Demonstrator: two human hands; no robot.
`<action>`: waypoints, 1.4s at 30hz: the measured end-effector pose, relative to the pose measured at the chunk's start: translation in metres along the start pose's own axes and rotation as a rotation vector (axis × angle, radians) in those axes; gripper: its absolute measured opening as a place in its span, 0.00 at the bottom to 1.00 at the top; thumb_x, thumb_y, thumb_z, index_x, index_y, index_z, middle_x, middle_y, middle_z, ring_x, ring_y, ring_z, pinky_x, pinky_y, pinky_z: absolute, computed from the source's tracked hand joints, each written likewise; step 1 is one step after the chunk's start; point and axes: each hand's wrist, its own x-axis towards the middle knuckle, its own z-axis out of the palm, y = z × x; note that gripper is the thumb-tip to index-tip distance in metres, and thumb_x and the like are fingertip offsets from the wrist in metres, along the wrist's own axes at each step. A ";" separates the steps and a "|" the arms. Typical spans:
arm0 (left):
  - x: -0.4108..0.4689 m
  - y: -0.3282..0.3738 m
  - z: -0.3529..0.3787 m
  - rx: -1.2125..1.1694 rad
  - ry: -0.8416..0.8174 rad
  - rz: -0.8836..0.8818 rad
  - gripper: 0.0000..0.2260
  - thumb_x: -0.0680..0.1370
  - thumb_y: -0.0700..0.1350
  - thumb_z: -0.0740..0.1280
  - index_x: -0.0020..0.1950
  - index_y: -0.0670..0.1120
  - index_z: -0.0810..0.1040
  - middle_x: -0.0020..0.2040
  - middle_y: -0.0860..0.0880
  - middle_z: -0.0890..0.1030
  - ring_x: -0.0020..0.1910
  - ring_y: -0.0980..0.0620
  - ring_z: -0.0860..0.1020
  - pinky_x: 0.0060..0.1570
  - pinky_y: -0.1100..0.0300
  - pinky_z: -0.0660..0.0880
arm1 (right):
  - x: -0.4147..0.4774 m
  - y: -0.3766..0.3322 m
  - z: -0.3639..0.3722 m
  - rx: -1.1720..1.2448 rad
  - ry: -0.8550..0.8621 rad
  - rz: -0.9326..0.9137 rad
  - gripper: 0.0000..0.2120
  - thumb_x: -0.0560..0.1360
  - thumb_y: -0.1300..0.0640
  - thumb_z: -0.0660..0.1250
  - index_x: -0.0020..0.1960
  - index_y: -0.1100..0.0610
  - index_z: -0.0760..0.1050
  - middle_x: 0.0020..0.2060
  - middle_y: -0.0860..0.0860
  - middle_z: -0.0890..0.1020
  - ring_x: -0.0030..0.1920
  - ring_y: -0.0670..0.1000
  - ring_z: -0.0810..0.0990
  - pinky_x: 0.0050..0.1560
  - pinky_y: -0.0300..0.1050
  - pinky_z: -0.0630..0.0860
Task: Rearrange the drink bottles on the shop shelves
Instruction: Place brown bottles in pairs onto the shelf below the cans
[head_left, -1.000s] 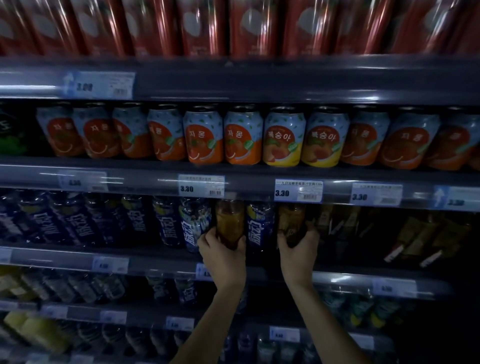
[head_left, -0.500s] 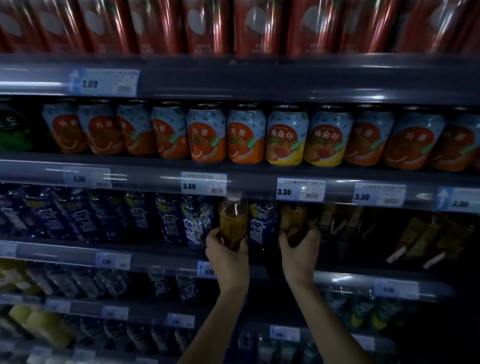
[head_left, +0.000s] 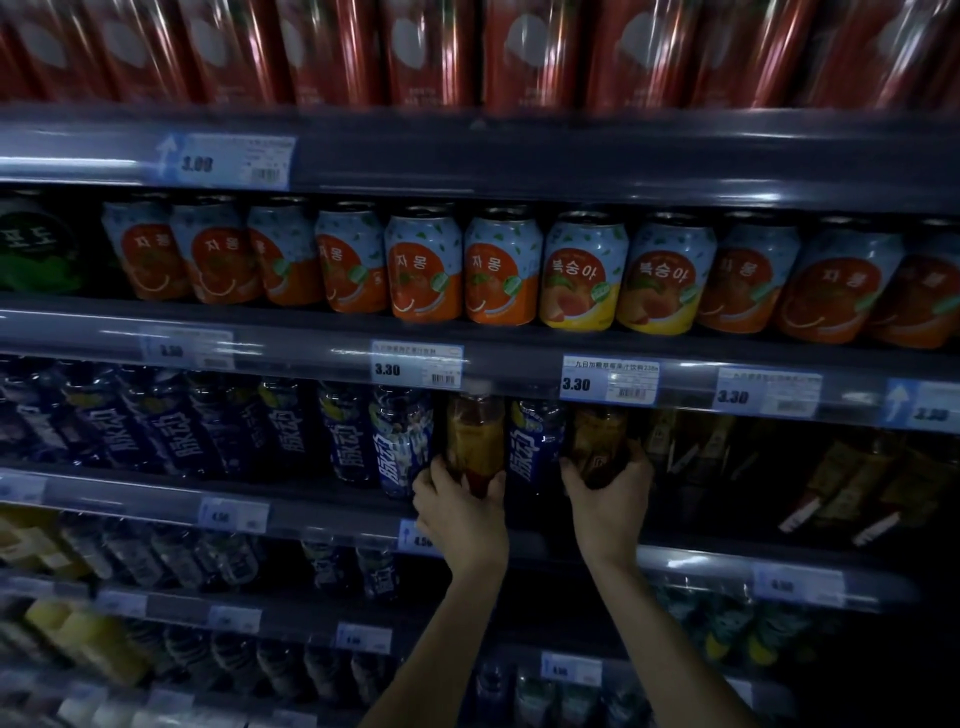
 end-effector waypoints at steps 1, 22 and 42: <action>0.000 0.001 0.000 0.015 0.005 -0.009 0.30 0.70 0.53 0.75 0.66 0.43 0.68 0.63 0.44 0.69 0.63 0.42 0.67 0.64 0.41 0.65 | 0.002 0.000 -0.001 -0.007 0.002 -0.004 0.35 0.68 0.54 0.77 0.69 0.60 0.66 0.62 0.55 0.71 0.61 0.49 0.72 0.61 0.42 0.69; 0.013 -0.004 -0.016 -0.277 -0.126 -0.011 0.33 0.64 0.48 0.81 0.65 0.48 0.72 0.54 0.52 0.80 0.50 0.56 0.78 0.49 0.60 0.77 | -0.006 0.005 -0.019 -0.010 0.010 0.054 0.29 0.66 0.56 0.78 0.63 0.59 0.71 0.53 0.55 0.80 0.55 0.55 0.79 0.58 0.54 0.78; -0.060 -0.003 -0.010 -0.213 -0.256 0.251 0.32 0.64 0.49 0.80 0.64 0.45 0.74 0.58 0.51 0.72 0.57 0.50 0.74 0.57 0.49 0.77 | -0.040 0.001 -0.080 -0.011 0.088 -0.004 0.31 0.65 0.54 0.78 0.65 0.51 0.71 0.52 0.46 0.79 0.52 0.44 0.78 0.52 0.37 0.73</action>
